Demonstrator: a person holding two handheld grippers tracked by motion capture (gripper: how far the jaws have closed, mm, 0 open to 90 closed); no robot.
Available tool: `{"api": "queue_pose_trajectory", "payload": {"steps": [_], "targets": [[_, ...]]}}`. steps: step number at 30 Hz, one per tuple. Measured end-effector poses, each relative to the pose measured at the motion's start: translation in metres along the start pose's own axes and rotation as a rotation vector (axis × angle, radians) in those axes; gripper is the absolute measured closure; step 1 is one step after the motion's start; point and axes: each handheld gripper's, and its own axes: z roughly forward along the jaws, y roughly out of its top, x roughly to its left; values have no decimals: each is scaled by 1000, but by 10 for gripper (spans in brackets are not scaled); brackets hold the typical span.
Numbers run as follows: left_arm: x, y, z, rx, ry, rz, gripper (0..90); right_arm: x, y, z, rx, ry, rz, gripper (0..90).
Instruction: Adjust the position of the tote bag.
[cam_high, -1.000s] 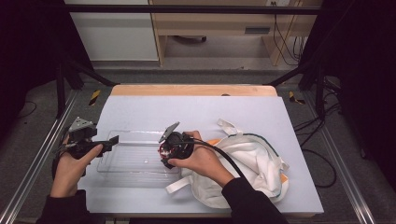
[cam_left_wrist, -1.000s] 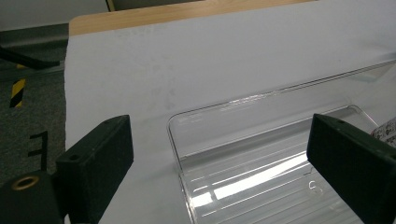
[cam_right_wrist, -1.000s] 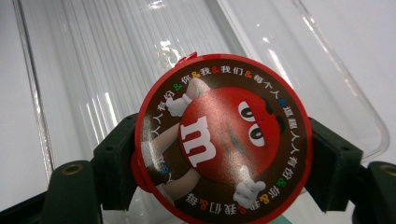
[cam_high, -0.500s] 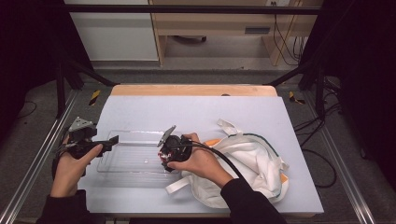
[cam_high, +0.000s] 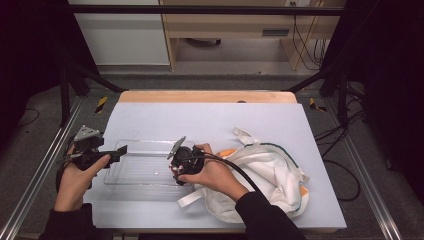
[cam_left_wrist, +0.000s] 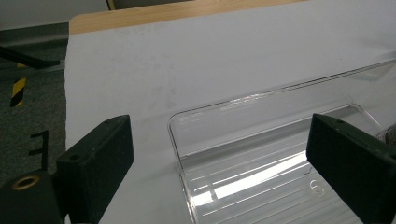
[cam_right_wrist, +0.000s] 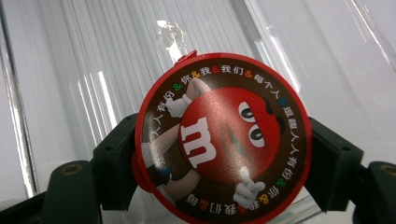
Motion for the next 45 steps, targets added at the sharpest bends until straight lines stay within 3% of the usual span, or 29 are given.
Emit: {"api": "queue_pose_trajectory", "payload": {"steps": [12, 31, 40, 43, 45], "targets": [[0, 0, 1, 0, 2, 1, 77, -3, 0, -9, -29, 0, 14, 176], [0, 0, 1, 2, 1, 1, 77, -14, 0, -50, -181, -14, 80, 156], [-1, 1, 1, -1, 14, 2, 78, -14, -26, -89, -292, -38, 165, 146], [-1, 0, 2, 6, 18, 8, 77, -14, -36, -96, -302, -94, 177, 150], [-2, 1, 1, -1, 23, 3, 74, -16, -43, -102, -330, -93, 198, 143]]}}
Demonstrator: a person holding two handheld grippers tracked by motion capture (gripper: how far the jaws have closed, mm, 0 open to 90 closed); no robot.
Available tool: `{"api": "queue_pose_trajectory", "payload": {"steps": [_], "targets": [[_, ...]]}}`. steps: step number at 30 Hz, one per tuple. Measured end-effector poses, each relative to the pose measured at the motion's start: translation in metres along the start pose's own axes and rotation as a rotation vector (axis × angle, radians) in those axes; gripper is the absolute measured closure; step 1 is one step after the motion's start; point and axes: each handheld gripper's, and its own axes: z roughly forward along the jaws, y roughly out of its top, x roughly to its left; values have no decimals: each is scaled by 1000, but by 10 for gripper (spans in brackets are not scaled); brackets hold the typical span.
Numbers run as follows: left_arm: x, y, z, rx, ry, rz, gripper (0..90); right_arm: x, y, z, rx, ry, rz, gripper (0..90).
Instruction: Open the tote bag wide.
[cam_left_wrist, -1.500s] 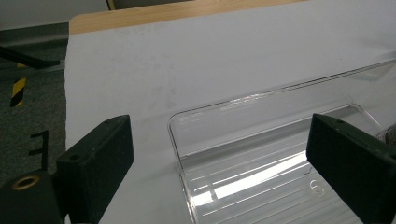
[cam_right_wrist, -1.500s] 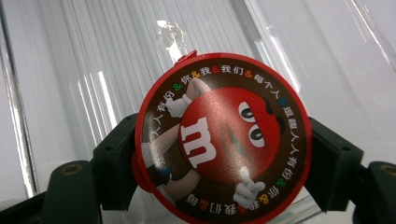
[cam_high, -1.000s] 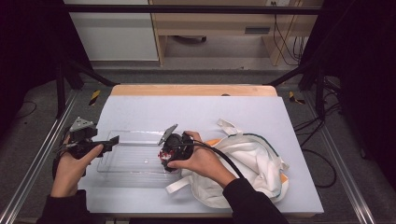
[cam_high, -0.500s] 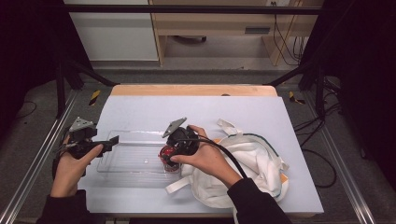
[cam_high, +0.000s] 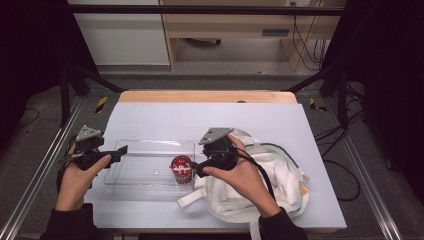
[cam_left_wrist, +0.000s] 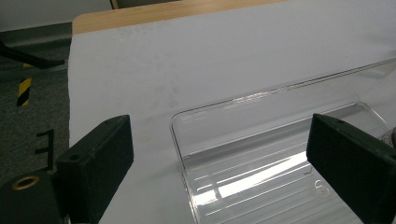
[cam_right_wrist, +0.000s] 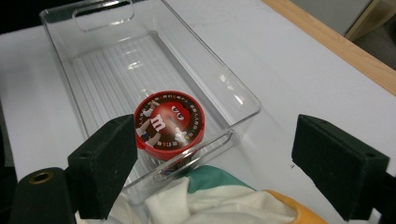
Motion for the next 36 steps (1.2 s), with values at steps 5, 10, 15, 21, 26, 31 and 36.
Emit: {"api": "queue_pose_trajectory", "payload": {"steps": [5, 10, 15, 21, 26, 31, 36], "targets": [[-3, 0, 1, -2, 4, 10, 72, -15, -7, -23, -37, -38, 28, 124], [-8, 2, 1, -10, -6, 16, 70, -30, -9, -40, -70, -83, 70, 95], [-10, 4, -2, -30, -8, 22, 62, -45, -14, -58, -95, -167, 119, 91], [-5, 2, -1, -22, 6, 15, 61, -60, -21, -80, -127, -221, 154, 90], [-3, 1, -1, -22, 9, 7, 61, -72, -29, -92, -130, -257, 191, 91], [-4, 3, -3, -28, 10, 12, 61, -78, -33, -100, -125, -280, 206, 87], [0, 2, -3, -27, 14, -3, 61, -86, -40, -113, -138, -325, 217, 86]]}}
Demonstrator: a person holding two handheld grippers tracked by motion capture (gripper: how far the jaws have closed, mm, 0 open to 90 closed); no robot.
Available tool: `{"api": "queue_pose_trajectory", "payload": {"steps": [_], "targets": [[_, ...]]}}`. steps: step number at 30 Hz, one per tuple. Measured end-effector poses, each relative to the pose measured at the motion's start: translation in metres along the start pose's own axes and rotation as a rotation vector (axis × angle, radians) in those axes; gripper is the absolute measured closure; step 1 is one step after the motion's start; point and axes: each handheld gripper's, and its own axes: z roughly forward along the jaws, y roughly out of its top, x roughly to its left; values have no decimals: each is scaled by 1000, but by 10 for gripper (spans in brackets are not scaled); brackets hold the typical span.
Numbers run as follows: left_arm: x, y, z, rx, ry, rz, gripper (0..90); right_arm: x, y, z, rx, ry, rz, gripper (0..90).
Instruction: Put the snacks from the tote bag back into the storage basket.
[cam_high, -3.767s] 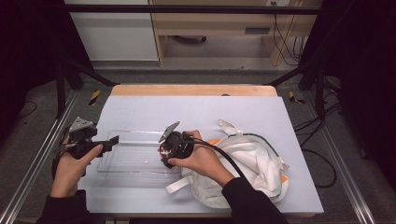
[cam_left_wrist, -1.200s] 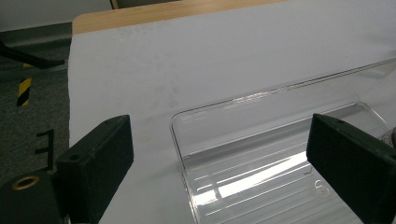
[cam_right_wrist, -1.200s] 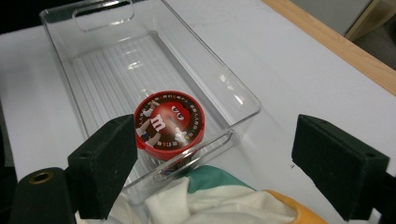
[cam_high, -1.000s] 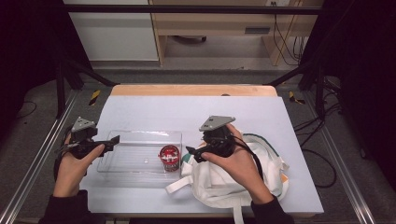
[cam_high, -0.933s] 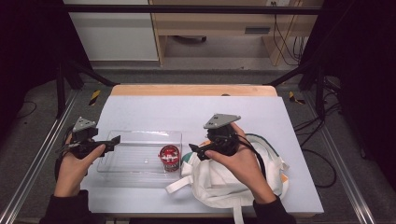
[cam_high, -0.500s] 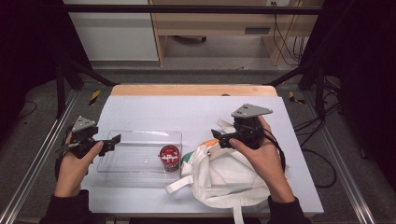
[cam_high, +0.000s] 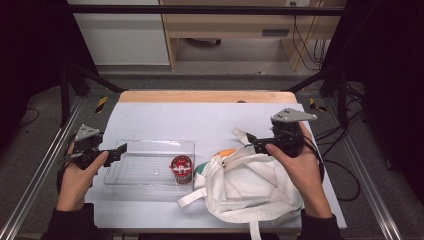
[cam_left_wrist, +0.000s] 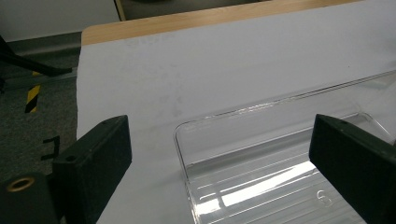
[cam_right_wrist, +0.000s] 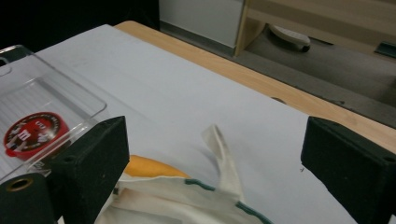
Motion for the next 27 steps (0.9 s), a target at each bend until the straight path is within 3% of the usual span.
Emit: {"api": "queue_pose_trajectory", "payload": {"steps": [4, 10, 12, 20, 27], "targets": [[1, 0, -1, -5, -1, 3, 59, -14, -2, -8, -21, -10, 44, 85], [6, 0, -4, -14, 10, -10, 55, -26, -5, -19, -34, -42, 57, 83], [9, -1, -5, -22, 13, -21, 55, -33, -6, -25, -40, -72, 64, 84], [33, -5, -15, -51, 59, -69, 55, -65, -19, -41, -67, -154, 130, 86], [49, -13, -14, -57, 84, -93, 60, -92, -38, -48, -72, -211, 190, 104]]}}
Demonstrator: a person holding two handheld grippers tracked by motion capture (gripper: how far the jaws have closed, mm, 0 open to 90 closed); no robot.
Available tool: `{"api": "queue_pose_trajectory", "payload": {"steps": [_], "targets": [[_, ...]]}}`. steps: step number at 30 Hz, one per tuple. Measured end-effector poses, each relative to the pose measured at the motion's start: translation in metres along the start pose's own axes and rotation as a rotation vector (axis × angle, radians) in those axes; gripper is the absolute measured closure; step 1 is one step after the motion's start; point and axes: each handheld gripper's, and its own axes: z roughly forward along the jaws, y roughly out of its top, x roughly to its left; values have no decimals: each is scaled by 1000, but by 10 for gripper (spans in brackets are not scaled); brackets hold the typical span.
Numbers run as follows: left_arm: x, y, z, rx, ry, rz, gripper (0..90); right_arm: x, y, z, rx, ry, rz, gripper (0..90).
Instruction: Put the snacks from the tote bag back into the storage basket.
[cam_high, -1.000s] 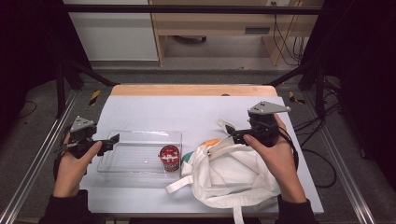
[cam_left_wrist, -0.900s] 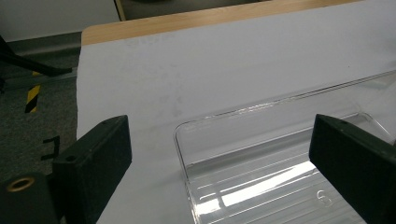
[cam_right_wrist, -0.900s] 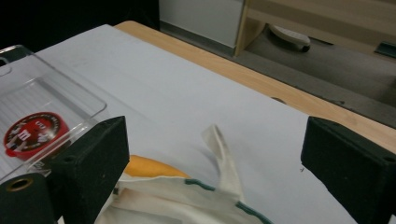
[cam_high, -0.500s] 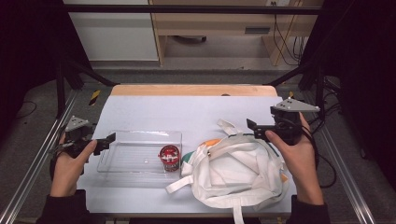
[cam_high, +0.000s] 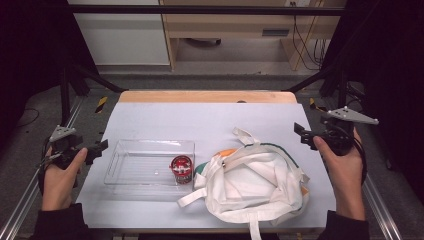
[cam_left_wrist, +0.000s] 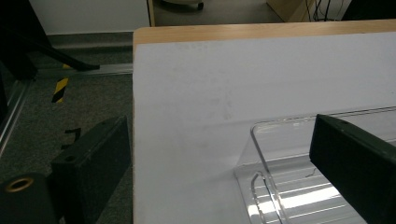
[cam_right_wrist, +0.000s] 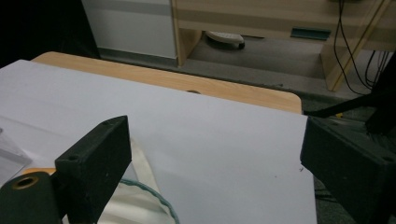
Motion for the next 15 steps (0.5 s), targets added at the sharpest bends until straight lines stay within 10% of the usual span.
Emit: {"api": "queue_pose_trajectory", "payload": {"steps": [15], "targets": [[23, -23, 20, 28, 58, 28, 83, -44, -47, 21, 78, -94, 90, 197]]}}
